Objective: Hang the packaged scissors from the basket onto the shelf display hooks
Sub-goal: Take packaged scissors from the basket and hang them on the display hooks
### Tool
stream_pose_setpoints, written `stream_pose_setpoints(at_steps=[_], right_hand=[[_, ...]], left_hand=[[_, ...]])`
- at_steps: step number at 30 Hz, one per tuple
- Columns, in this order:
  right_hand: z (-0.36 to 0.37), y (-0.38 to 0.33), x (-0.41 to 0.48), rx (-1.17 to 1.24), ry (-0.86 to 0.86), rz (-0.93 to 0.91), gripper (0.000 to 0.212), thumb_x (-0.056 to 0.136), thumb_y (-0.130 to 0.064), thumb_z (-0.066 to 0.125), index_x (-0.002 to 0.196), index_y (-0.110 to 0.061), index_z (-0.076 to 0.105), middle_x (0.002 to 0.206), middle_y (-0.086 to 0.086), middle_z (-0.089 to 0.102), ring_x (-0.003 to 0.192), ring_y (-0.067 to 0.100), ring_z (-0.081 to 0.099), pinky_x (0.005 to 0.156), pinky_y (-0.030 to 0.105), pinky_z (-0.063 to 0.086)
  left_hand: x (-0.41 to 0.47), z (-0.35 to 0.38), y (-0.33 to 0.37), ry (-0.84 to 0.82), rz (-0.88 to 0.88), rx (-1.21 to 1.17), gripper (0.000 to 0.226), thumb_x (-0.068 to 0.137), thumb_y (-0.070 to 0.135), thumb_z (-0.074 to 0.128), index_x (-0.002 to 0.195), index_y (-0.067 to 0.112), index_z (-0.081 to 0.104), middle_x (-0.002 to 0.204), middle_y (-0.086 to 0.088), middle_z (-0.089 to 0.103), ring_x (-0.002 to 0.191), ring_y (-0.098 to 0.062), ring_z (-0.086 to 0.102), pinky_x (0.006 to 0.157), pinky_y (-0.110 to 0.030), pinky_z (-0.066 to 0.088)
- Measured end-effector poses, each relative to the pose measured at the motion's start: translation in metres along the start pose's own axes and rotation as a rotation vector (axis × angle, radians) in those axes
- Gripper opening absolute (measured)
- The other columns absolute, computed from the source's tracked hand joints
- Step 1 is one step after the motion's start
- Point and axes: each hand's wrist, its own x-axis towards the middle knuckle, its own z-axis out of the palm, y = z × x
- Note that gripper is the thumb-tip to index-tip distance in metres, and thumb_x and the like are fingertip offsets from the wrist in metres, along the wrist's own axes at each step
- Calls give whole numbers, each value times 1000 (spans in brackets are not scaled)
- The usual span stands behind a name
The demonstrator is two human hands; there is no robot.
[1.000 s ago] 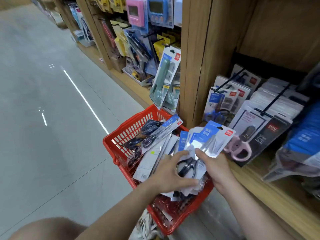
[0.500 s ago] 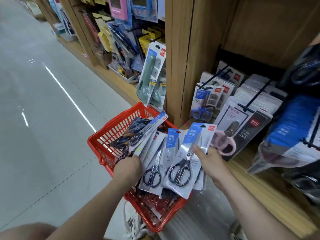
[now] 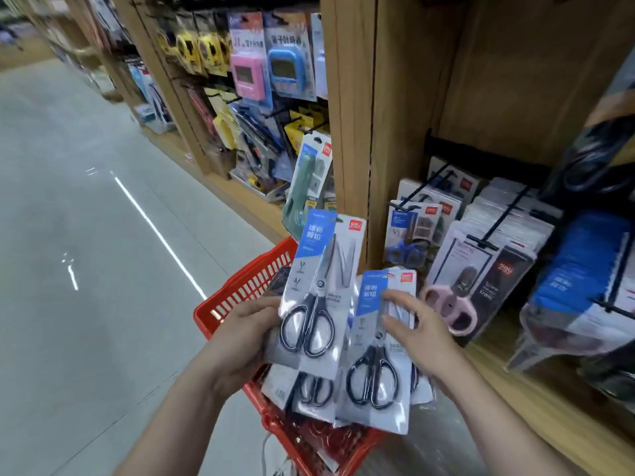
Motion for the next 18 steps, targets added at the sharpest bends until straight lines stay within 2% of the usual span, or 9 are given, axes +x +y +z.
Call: stream_pose_setpoints(at_steps=[2, 4, 5, 7, 9, 12, 14, 16, 18], right_hand=[[-4, -5, -1, 79, 58, 13, 20, 94, -3, 62, 103, -18, 71, 107, -16, 66, 119, 13, 58, 84, -1, 37], [-9, -15, -6, 177, 99, 31, 21, 95, -3, 59, 94, -18, 74, 97, -16, 69, 105, 16, 63, 77, -1, 42], [-12, -22, -8, 217, 98, 39, 24, 96, -5, 59, 91, -22, 74, 94, -16, 71, 99, 22, 65, 80, 5, 47], [-18, -37, -13, 252, 90, 80, 28, 97, -9, 58, 86, -27, 77, 90, -15, 75, 97, 31, 66, 98, 34, 53], [-23, -51, -20, 312, 101, 111, 30, 99, -13, 56, 84, -28, 77, 89, -16, 76, 99, 21, 69, 104, 44, 48], [-30, -71, -32, 390, 50, 79, 23, 98, -35, 56, 99, -26, 76, 100, -12, 77, 103, 8, 69, 104, 36, 48], [-34, -80, -42, 304, 36, 7, 16, 89, -45, 63, 96, -34, 73, 101, -28, 69, 99, -12, 62, 99, 22, 44], [-43, -90, -49, 239, 71, -24, 11, 85, -39, 71, 82, -28, 71, 84, -37, 65, 90, -19, 57, 95, 21, 44], [-53, -98, -56, 173, 85, -71, 17, 85, -39, 72, 90, -23, 70, 83, -35, 66, 90, -13, 60, 95, 26, 46]], left_hand=[[-1, 12, -1, -28, 9, -37, 41, 88, -12, 39, 99, 1, 76, 107, -30, 71, 95, -40, 67, 88, -52, 55], [-3, 22, 1, -57, 13, -51, 41, 86, -11, 40, 100, 3, 76, 111, -34, 68, 101, -44, 60, 99, -60, 44], [-6, 27, 2, -71, 14, -55, 39, 83, -7, 44, 102, 4, 76, 114, -37, 64, 102, -45, 55, 100, -61, 38], [-10, 35, 5, -93, 24, -79, 40, 80, -4, 46, 104, 6, 76, 117, -40, 61, 105, -45, 51, 99, -62, 34], [-14, 43, 8, -113, 32, -113, 43, 85, -10, 40, 101, 5, 77, 112, -38, 65, 102, -47, 56, 97, -60, 40], [-24, 53, 15, -190, 93, -139, 42, 82, -14, 42, 90, 4, 79, 100, -33, 71, 77, -34, 71, 70, -39, 60], [-30, 57, 20, -227, 132, -157, 31, 69, -5, 56, 90, 1, 78, 96, -31, 72, 70, -31, 73, 62, -35, 61], [-32, 57, 23, -242, 183, -145, 41, 55, 1, 64, 94, 0, 77, 100, -34, 70, 78, -35, 71, 73, -41, 58], [-33, 58, 27, -242, 223, -113, 47, 52, 8, 66, 97, 2, 76, 104, -35, 69, 90, -41, 67, 88, -53, 49]])
